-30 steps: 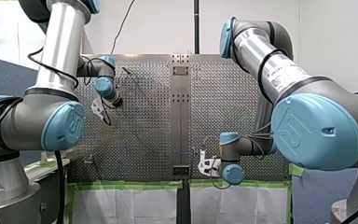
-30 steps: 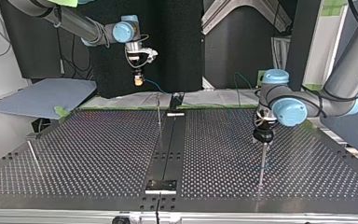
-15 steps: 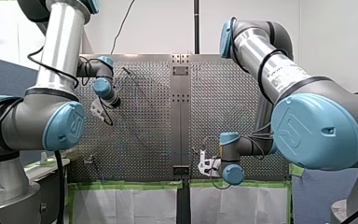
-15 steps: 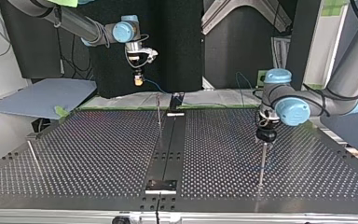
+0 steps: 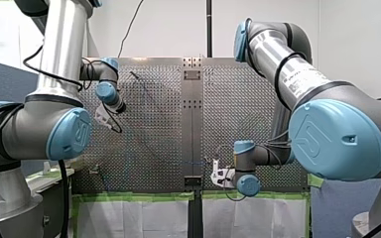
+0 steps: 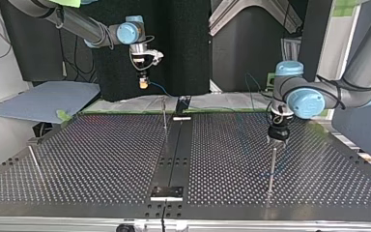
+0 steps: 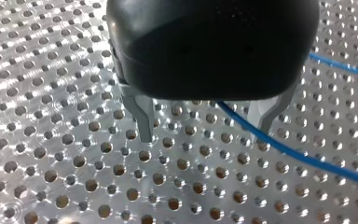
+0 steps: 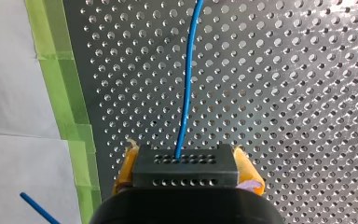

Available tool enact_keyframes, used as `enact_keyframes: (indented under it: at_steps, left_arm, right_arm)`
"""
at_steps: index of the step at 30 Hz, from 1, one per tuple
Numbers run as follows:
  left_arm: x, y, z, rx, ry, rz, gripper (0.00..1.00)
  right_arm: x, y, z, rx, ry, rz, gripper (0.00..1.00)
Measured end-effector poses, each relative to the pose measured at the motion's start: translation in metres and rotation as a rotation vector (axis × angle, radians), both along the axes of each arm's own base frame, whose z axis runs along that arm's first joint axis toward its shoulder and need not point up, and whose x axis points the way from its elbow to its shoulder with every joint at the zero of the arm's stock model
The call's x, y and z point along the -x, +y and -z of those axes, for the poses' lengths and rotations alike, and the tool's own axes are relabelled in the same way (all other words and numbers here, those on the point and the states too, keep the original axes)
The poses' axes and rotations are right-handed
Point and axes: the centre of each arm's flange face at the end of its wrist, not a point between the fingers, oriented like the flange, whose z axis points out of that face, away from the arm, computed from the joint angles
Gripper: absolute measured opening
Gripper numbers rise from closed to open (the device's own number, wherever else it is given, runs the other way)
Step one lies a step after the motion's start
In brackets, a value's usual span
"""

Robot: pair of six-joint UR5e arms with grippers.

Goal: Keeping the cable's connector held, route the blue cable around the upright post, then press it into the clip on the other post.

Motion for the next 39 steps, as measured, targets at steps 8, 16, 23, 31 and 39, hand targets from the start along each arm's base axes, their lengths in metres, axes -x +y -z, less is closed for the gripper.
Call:
enact_keyframes:
  at_steps: [8, 16, 23, 31, 39]
  left_arm:
    - [0.005, -0.005, 0.001, 0.041, -0.015, 0.028, 1.00]
    - [0.003, -0.008, -0.002, -0.013, -0.043, 0.032, 1.00]
    - [0.007, -0.010, 0.000, -0.096, -0.017, 0.012, 1.00]
    - [0.014, -0.012, 0.003, -0.180, 0.040, -0.009, 1.00]
    - [0.017, -0.017, 0.004, -0.250, 0.061, 0.015, 1.00]
  right_arm:
    - [0.000, 0.000, 0.000, 0.000, -0.001, 0.000, 0.00]
    - [0.000, 0.000, 0.000, -0.001, -0.003, 0.000, 0.00]
    - [0.000, 0.000, 0.000, -0.001, -0.003, 0.000, 0.00]
    - [0.000, 0.000, 0.000, -0.002, -0.004, 0.000, 0.00]
    - [0.000, 0.000, 0.000, -0.003, -0.006, 0.001, 0.00]
